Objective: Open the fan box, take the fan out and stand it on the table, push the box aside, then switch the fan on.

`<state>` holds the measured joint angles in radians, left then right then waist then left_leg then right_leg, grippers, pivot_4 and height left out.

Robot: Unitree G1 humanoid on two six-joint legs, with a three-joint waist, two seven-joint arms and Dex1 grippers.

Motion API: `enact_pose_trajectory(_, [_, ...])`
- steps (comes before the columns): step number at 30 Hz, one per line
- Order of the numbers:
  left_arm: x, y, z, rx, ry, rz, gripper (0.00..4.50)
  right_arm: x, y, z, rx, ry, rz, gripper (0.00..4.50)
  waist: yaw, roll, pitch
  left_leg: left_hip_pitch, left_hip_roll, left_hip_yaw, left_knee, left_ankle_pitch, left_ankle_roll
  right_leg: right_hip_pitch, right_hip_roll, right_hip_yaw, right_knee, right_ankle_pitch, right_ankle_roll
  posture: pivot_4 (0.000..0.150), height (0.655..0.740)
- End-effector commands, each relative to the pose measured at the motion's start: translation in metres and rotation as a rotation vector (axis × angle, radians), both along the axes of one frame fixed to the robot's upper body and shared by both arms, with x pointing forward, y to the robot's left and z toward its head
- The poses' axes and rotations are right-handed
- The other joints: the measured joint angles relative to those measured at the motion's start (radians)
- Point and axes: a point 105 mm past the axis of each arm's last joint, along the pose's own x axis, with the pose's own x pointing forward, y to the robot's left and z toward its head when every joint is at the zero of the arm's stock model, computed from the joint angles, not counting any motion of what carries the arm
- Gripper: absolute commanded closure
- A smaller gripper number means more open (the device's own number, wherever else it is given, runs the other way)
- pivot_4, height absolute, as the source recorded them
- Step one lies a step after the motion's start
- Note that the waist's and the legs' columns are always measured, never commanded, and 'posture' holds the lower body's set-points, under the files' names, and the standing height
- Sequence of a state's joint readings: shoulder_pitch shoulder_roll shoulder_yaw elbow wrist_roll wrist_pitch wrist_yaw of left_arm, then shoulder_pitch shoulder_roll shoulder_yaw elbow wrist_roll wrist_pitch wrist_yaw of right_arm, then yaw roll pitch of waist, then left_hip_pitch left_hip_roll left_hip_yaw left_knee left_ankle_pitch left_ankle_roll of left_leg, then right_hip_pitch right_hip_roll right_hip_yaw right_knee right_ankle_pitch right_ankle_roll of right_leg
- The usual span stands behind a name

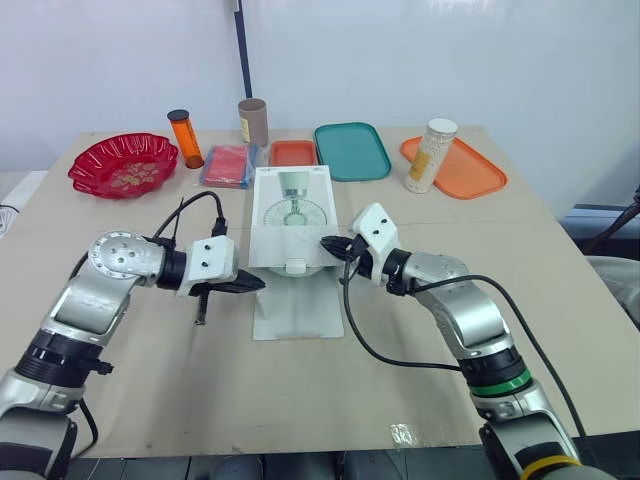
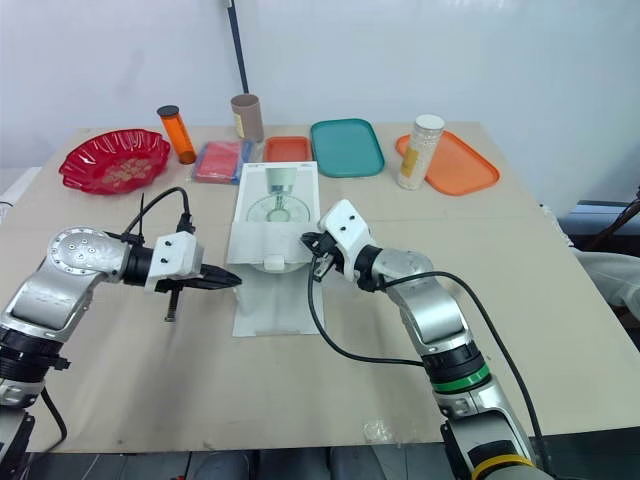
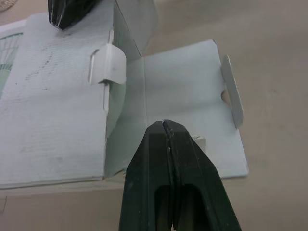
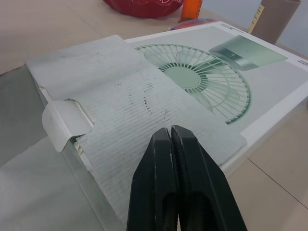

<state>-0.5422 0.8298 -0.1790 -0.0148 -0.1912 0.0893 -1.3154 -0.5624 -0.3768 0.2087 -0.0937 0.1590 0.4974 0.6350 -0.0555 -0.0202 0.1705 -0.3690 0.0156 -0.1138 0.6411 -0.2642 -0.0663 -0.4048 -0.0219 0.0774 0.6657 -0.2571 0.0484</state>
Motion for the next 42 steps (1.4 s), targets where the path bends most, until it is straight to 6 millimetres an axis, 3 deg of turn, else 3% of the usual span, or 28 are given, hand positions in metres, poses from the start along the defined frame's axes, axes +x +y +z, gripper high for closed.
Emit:
enact_pose_trajectory(1, [0.004, 0.016, 0.007, 0.081, -0.045, 0.016, 4.5, 0.0, 0.002, -0.011, -0.017, 0.034, 0.001, 4.46, 0.0, 0.0, 0.0, 0.0, 0.0, 0.0, 0.0, 0.0, 0.0, 0.0, 0.0, 0.0, 0.0, 0.0, 0.0, 0.15, 0.74])
enact_pose_trajectory(6, [0.008, 0.034, 0.007, 0.195, -0.066, 0.028, 4.5, 0.001, 0.004, -0.011, -0.012, 0.031, 0.007, 4.46, -0.002, 0.0, 0.0, 0.0, 0.0, 0.0, -0.001, 0.0, 0.0, 0.0, 0.0, 0.0, 0.0, 0.0, 0.0, 0.15, 0.74])
enact_pose_trajectory(10, [0.023, 0.045, 0.002, 0.25, -0.13, 0.09, 4.5, 0.001, 0.005, -0.011, -0.011, 0.03, 0.01, 4.46, -0.003, 0.0, 0.0, 0.0, 0.0, 0.0, -0.001, 0.0, 0.0, 0.0, 0.0, 0.0, 0.0, 0.0, 0.0, 0.15, 0.74])
enact_pose_trajectory(16, [0.042, 0.029, -0.002, 0.046, -0.16, 0.19, 4.5, 0.001, 0.003, -0.01, -0.008, 0.028, 0.004, 4.46, -0.004, 0.0, 0.0, 0.0, 0.0, 0.0, 0.0, 0.0, 0.0, 0.0, 0.0, 0.0, 0.0, 0.0, 0.0, 0.15, 0.74])
enact_pose_trajectory(22, [0.045, 0.023, -0.007, -0.114, -0.109, 0.287, 4.5, 0.0, 0.0, -0.009, -0.011, 0.028, -0.002, 4.46, -0.008, 0.0, 0.0, 0.0, 0.0, 0.0, 0.0, 0.0, 0.0, 0.0, 0.0, 0.0, 0.001, 0.0, 0.0, 0.15, 0.74])
enact_pose_trajectory(32, [0.041, 0.026, -0.024, -0.354, 0.048, 0.438, 4.5, 0.0, -0.003, -0.006, -0.02, 0.032, 0.0, 4.46, -0.012, -0.001, 0.0, 0.0, 0.0, -0.001, 0.0, 0.0, 0.0, 0.0, -0.001, -0.001, 0.001, 0.0, 0.0, 0.15, 0.74])
enact_pose_trajectory(42, [0.035, 0.013, -0.015, -0.525, 0.105, 0.467, 4.5, -0.002, -0.004, -0.005, -0.038, 0.038, 0.017, 4.46, -0.012, -0.001, 0.0, 0.0, 0.0, -0.001, 0.0, 0.0, 0.0, 0.0, -0.001, -0.001, 0.001, 0.0, 0.0, 0.15, 0.74])
